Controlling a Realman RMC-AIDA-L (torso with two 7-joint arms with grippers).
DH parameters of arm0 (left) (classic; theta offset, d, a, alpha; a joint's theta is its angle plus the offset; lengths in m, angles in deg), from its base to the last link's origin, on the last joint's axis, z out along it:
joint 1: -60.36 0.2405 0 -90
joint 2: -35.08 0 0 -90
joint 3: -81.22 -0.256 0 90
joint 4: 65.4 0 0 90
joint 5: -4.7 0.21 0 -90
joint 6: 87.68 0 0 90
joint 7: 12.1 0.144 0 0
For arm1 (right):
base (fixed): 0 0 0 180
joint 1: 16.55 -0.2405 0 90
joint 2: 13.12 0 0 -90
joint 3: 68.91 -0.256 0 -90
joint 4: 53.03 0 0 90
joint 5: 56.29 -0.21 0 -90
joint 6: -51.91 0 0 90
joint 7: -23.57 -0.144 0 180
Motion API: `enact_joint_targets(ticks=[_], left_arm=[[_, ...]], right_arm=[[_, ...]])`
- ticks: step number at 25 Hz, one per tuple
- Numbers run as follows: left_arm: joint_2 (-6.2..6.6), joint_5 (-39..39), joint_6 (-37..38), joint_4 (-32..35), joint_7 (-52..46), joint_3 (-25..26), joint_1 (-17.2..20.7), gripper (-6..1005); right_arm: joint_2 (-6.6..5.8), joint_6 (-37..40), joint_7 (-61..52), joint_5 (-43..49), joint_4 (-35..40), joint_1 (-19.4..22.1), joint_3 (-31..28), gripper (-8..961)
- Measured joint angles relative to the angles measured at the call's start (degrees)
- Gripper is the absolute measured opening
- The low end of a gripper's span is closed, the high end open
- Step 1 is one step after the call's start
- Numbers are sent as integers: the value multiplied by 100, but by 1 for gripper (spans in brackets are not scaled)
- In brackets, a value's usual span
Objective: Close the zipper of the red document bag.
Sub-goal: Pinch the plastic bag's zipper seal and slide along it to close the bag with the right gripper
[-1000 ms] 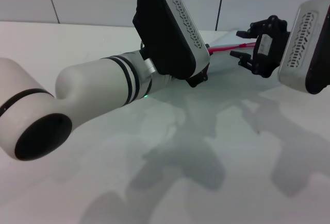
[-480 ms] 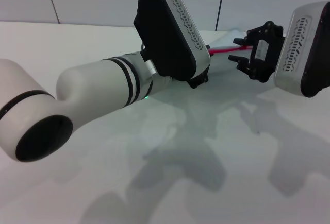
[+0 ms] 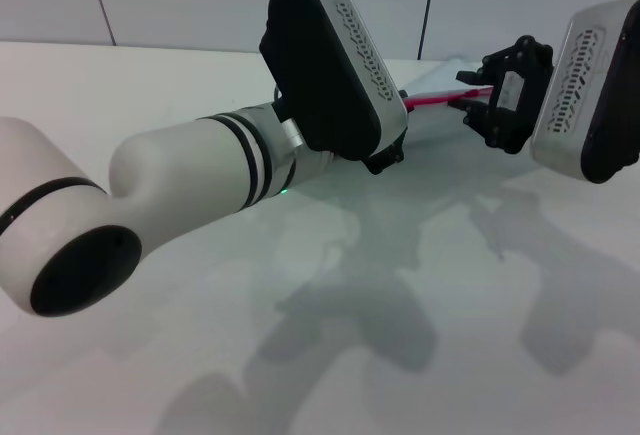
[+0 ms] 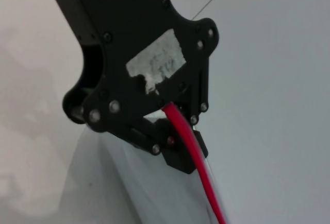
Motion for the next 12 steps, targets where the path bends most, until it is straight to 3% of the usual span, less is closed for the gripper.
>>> enact_joint_targets(ticks=[12], left_arm=[[0,0,-2,8,0,20,6,141]], right_arm=[[0,-29,0,0,2,0,0,161]])
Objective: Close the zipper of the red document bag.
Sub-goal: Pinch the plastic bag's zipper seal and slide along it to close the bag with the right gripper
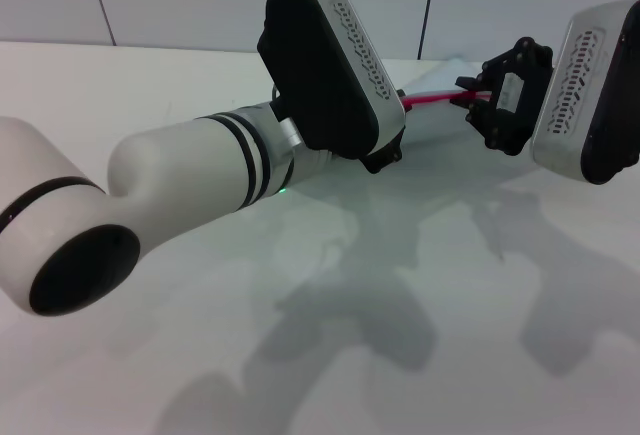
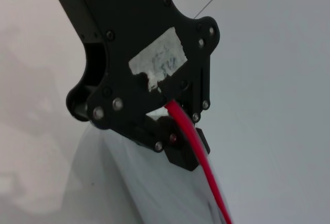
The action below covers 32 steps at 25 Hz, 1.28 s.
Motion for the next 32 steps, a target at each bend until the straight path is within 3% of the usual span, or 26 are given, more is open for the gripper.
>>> enact_joint_targets(ticks=[9,17,32], left_arm=[[0,0,0,5,0,13,0,145],[0,12,0,-19,0,20,49,150],[9,70,-56,-875,252,213,733,157]], right_arm=[[0,-12,-3,-5,8,0,0,81],[-2,-14,-13,-9,-67,-8,-63,77],[-35,89,40,112,-656,-94,-620,78]])
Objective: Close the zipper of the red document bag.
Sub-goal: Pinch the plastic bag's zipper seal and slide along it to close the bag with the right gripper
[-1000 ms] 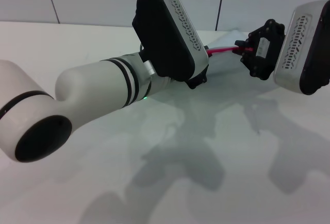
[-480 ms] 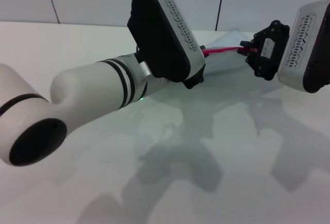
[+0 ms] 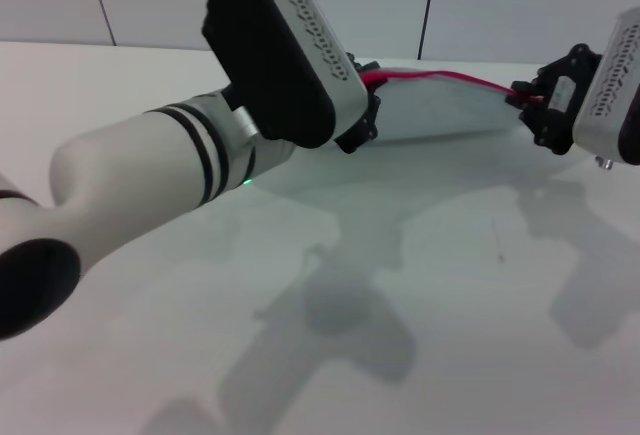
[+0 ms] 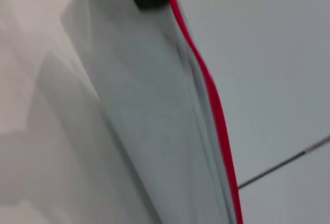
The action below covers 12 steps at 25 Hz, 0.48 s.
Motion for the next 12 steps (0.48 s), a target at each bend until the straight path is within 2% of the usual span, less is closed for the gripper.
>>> enact_joint_targets(ticks=[12], left_arm=[[0,0,-74,-392,178,39,467,164]], right_arm=[[-1,499,17,174,-551,-18,-116,77]])
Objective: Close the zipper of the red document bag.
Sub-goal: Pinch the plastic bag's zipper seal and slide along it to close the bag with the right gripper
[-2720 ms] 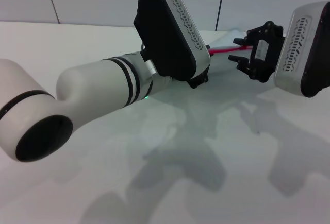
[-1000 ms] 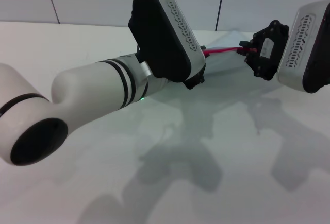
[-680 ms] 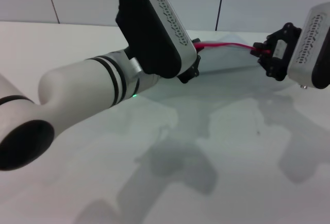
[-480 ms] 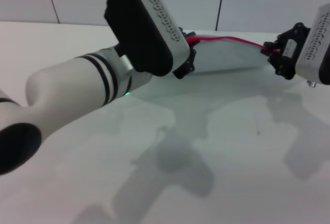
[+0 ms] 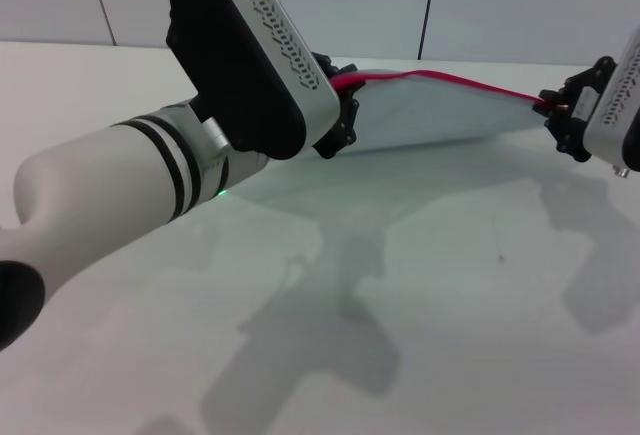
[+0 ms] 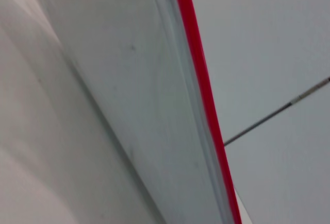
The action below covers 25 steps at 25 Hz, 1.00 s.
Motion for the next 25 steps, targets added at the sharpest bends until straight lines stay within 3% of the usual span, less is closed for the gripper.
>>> enact_joint_targets(ticks=[10,25], left_arm=[[-5,2,-1,-148,90,57,213,169],[-9,9,7,-155,97,81,223,177]], right_arm=[[-2,59,1,25,-212,30,-245,94],[22,164,-33,205,-284,4,-251,156]])
